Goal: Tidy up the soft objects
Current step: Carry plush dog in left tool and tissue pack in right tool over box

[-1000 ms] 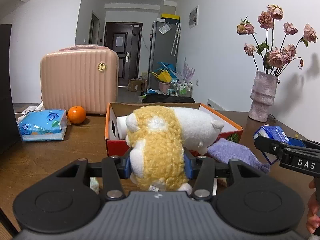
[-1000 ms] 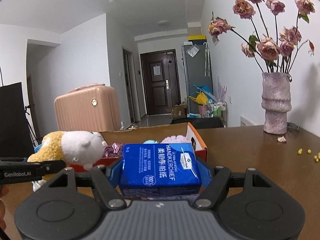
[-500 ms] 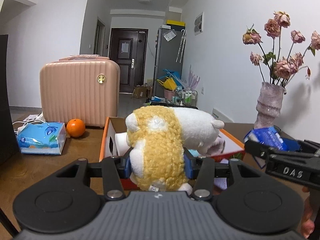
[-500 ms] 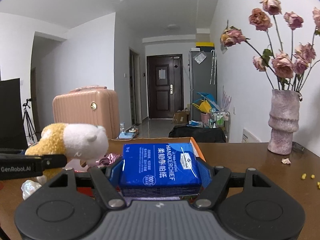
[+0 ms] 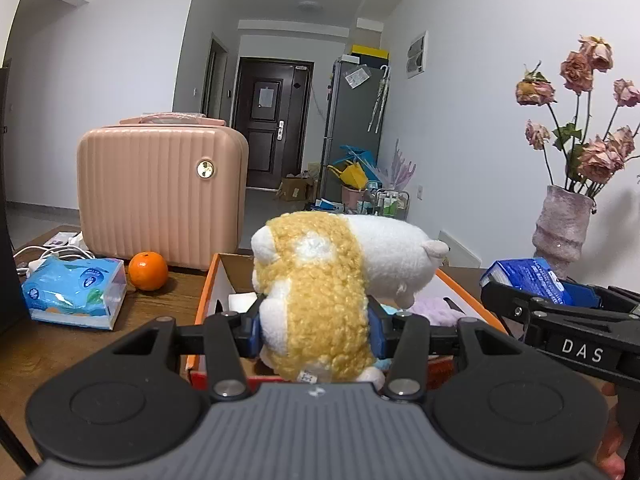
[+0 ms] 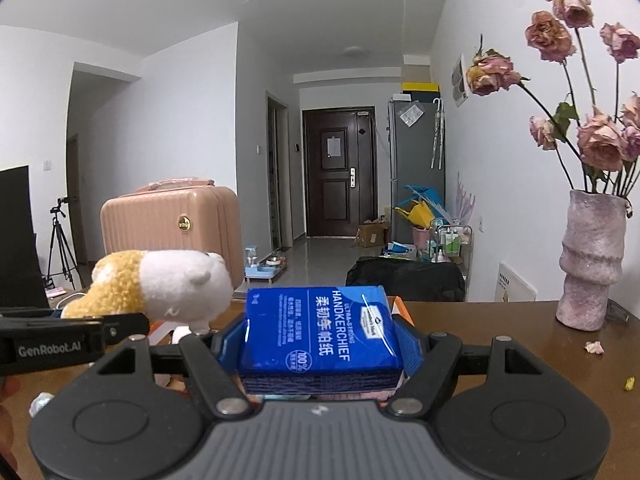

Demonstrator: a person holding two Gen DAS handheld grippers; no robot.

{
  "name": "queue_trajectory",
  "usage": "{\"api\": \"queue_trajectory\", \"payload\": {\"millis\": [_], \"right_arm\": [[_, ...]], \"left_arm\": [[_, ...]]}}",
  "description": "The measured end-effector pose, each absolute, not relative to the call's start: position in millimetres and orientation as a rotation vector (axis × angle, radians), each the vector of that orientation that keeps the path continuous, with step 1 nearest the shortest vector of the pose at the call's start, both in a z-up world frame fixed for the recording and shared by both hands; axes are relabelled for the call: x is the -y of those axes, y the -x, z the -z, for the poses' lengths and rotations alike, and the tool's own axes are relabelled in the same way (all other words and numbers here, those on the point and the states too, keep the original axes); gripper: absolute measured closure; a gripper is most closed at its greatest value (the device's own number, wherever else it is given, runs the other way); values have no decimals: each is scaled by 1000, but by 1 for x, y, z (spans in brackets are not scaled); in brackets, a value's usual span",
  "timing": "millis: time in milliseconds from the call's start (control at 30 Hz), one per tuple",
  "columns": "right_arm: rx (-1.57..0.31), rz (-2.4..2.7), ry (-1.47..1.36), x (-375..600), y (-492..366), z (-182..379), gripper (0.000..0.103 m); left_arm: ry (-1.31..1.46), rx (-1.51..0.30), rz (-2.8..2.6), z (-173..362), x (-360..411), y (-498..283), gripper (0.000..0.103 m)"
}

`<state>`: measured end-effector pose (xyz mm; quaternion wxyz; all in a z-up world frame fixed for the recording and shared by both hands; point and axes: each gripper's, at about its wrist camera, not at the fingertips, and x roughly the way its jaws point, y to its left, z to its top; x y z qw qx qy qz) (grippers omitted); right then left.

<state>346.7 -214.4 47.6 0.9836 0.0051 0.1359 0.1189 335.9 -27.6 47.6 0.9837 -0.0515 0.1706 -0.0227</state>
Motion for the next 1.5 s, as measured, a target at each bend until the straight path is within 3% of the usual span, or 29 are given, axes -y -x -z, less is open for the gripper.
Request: {"api": "queue_trajectory", "payload": {"millis": [833, 1500], "right_arm": [[-351, -234, 19, 221, -441, -61, 30], [-449, -251, 85, 203, -487, -38, 30]], "left_arm": [[123, -387, 5, -40, 22, -409, 55], [99, -431, -13, -28, 23, -439, 55]]}}
